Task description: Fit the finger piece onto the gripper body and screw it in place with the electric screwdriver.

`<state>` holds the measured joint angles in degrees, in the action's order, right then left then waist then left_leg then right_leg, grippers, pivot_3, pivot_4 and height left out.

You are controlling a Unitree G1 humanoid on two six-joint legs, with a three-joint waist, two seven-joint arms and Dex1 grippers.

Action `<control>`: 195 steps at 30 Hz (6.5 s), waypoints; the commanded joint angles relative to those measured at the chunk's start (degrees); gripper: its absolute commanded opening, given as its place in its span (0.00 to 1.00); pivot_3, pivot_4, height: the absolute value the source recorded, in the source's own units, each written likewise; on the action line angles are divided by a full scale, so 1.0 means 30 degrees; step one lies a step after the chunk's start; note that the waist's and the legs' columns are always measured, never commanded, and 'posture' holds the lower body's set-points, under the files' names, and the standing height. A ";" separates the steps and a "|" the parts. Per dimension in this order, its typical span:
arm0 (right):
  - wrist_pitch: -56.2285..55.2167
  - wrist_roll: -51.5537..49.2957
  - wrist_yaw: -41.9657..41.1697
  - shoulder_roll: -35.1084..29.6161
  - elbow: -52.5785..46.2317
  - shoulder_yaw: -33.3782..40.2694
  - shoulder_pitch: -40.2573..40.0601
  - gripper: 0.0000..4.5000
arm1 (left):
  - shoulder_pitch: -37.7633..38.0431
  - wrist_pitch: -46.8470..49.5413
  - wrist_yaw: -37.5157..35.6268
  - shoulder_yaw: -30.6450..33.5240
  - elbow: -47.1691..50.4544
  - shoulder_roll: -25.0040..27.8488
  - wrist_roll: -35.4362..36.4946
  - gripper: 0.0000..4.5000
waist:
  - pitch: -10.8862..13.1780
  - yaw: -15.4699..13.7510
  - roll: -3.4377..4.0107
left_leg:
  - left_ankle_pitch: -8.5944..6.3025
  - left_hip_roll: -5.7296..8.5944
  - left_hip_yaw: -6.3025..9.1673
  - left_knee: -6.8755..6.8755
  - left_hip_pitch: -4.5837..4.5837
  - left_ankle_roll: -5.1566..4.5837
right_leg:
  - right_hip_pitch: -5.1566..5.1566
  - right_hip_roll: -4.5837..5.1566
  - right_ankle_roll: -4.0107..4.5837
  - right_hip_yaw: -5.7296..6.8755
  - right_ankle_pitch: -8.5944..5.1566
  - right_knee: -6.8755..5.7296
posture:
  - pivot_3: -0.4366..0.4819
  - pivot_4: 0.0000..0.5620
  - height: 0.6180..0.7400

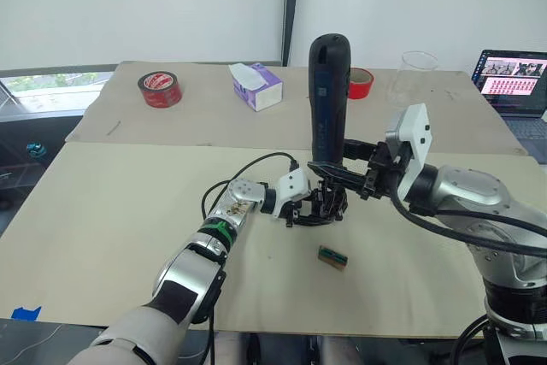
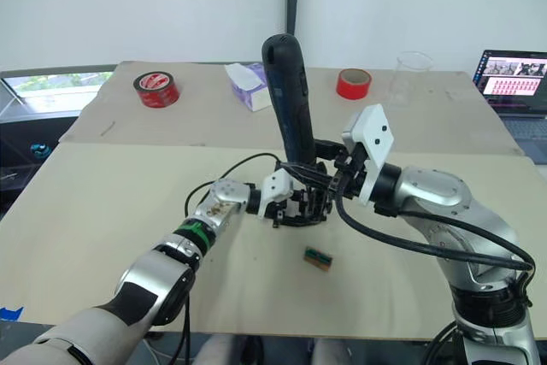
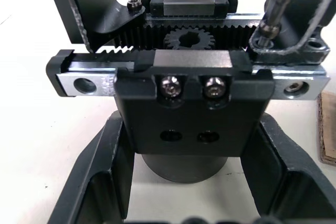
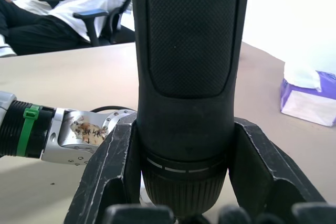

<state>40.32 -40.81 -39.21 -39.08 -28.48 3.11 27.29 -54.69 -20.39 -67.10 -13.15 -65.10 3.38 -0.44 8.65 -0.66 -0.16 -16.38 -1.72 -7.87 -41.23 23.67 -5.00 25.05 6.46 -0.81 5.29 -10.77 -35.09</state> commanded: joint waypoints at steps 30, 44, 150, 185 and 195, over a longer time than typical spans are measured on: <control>-0.1189 0.2249 -0.4216 -0.1236 0.5012 -0.2032 -0.0104 0.42 | -0.0918 -0.0712 -0.0252 0.0866 0.0124 0.0402 -0.0266 0.51 | -0.0033 0.0052 -0.0043 | -0.0008 -0.0028 0.0002 0.0014 -0.0080 -0.0006 | -0.0049 0.0019 0.0016 0.0037 0.0005 0.0002 | 0.48 0.27 1.00; -0.1640 0.1322 -0.0852 -0.0168 0.1972 0.0223 -0.1310 0.42 | -0.0488 -0.0683 -0.0331 0.0785 0.0456 0.0293 -0.0249 0.51 | -0.0044 0.0046 -0.0060 | -0.0009 -0.0028 -0.0001 0.0021 -0.0090 -0.0005 | -0.0060 0.0026 0.0016 0.0038 0.0005 0.0005 | 0.48 0.27 1.00; -0.5082 0.1847 0.2513 0.2551 -0.6801 0.1951 -1.1841 0.42 | 0.4763 0.2660 -0.5381 -0.2903 1.0746 0.2334 0.1941 1.00 | -0.0039 -0.0053 -0.0049 | -0.0008 -0.0006 0.0031 -0.0023 0.0024 -0.0007 | 0.0007 -0.0014 -0.0013 0.0000 -0.0017 -0.0007 | 0.48 0.27 1.00; -0.4131 0.0226 0.3209 0.1643 -0.7223 0.2527 -1.1096 0.42 | 0.4459 0.2534 -0.5460 -0.2855 1.0540 0.2158 0.2002 1.00 | -0.0039 -0.0065 -0.0049 | -0.0009 -0.0003 0.0030 -0.0027 0.0025 -0.0010 | 0.0004 -0.0012 -0.0011 0.0000 -0.0015 -0.0006 | 0.48 0.27 1.00; -0.4449 0.0564 0.3000 0.1779 -0.6946 0.2253 -1.1436 0.42 | 0.4524 0.2652 -0.5369 -0.2800 1.0771 0.2264 0.2024 1.00 | -0.0039 -0.0055 -0.0049 | -0.0009 -0.0002 0.0032 -0.0028 0.0023 -0.0010 | 0.0003 -0.0013 -0.0011 0.0000 -0.0015 -0.0010 | 0.48 0.27 1.00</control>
<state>28.86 -38.50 -29.92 -34.14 -47.71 9.25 -7.63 -40.20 -12.12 -83.27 -22.26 -33.82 10.40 4.67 8.53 -0.83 -0.31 -16.40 -1.73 -7.77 -41.31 23.73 -5.03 25.06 6.41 -0.85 5.29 -10.81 -35.12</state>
